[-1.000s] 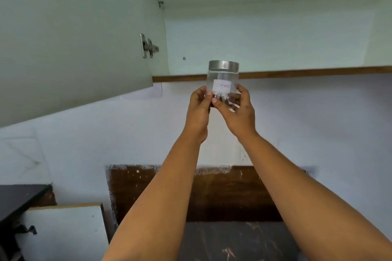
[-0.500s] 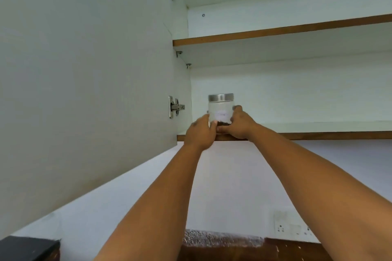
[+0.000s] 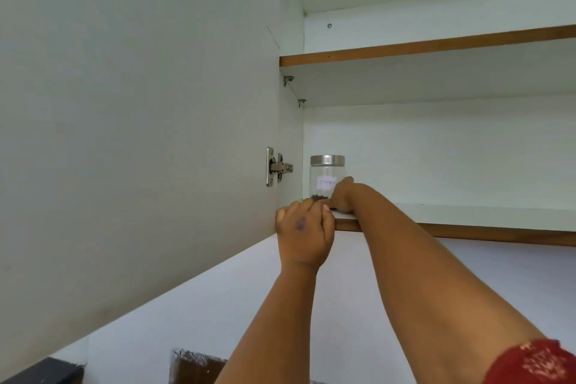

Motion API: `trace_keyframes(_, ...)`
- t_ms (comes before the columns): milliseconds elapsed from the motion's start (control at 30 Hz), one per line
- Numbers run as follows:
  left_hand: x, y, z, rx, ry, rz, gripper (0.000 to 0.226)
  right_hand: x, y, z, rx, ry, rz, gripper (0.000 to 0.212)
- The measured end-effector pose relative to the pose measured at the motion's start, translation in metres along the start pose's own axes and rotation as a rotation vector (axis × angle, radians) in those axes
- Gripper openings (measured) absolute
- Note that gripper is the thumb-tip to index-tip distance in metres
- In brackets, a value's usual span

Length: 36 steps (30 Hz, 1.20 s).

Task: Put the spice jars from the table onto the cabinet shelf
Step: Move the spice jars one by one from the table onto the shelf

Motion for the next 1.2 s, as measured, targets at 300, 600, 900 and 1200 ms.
trace_keyframes(300, 0.001, 0.001, -0.002, -0.034, -0.060, -0.011, 0.036, 0.017, -0.013, 0.000, 0.101, -0.058, -0.195, 0.061)
trace_keyframes(600, 0.001, 0.001, -0.002, -0.063, -0.068, 0.000, 0.036, 0.017, -0.016, -0.006, 0.004, 0.034, -0.224, 0.071)
trace_keyframes(900, 0.000, 0.000, -0.002, -0.036, -0.108, 0.026, 0.034, 0.016, -0.011, -0.005, -0.015, -0.024, -0.230, 0.092)
trace_keyframes(1200, -0.008, 0.006, -0.006, -0.059, -0.319, 0.085, 0.053, -0.015, 0.016, 0.049, 0.004, 0.174, 0.095, 0.076)
Point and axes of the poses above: each hand's wrist, its own z-axis away from the middle knuckle, its own x-axis out of the palm, y = z × x, the point moved 6 cm from there along -z, towards the middle knuckle, and after that the axes turned 12 degrees about y, right-handed, at the moved point
